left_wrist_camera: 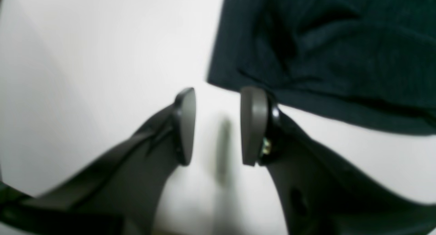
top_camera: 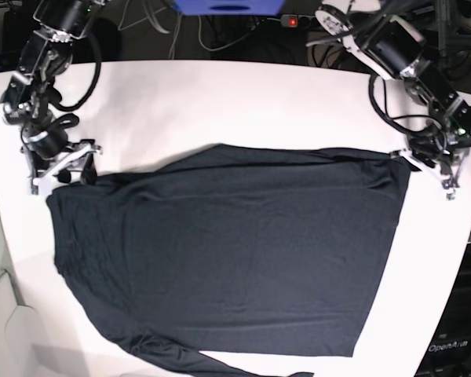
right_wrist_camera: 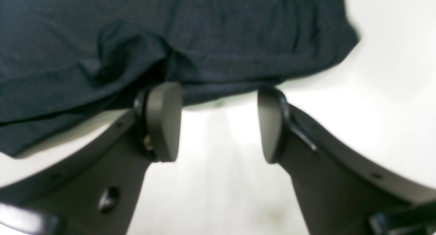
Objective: Fold the T-shirt properly
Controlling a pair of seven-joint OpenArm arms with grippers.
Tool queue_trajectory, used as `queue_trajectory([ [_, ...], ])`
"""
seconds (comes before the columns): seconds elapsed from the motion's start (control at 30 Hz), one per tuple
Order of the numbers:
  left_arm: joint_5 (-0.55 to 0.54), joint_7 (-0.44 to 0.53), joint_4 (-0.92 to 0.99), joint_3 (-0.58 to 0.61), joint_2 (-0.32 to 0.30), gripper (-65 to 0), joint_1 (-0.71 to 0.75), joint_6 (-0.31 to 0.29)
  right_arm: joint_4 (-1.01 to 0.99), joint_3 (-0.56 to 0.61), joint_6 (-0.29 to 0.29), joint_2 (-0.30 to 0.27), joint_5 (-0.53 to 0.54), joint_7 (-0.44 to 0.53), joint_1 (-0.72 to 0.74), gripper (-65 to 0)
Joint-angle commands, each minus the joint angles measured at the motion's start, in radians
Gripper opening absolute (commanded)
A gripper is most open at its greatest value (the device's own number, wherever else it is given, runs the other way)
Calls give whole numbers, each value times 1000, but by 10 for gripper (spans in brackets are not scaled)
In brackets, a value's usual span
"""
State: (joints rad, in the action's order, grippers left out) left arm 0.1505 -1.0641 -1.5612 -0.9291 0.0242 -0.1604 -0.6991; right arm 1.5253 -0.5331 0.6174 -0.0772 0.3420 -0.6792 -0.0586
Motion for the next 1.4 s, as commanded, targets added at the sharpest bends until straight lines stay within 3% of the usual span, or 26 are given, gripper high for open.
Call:
queue_trajectory([
  [0.0, -10, 20, -21, 3, -8, -433, -3, 1, -13, -11, 17, -8, 45, 23, 15, -283],
  [0.23, -1, 83, -21, 71, -8, -433, 52, 1, -148, -43, 19, -32, 176, -12, 21, -281],
  [0.53, -7, 80, 17, 68, -2, -433, 61, 1, -142, -42, 19, -34, 184, -12, 15, -281],
  [0.7, -18, 91, 91, -17, 0, -433, 61, 1, -147, -42, 19, -34, 180, -12, 4, -281],
  [1.03, -306, 91, 130, -43, -66, -432, 134, 1, -147, -40, 19, -36, 177, -12, 3, -281],
  [1.23, -328, 94, 250, -48, -103, -432, 126, 1, -147, -40, 19, -36, 177, -12, 1, -281],
  [1.37, -329, 173, 344, -43, -108, -432, 117, 1, -147, -40, 19, -37, 177, -12, -2, -281],
])
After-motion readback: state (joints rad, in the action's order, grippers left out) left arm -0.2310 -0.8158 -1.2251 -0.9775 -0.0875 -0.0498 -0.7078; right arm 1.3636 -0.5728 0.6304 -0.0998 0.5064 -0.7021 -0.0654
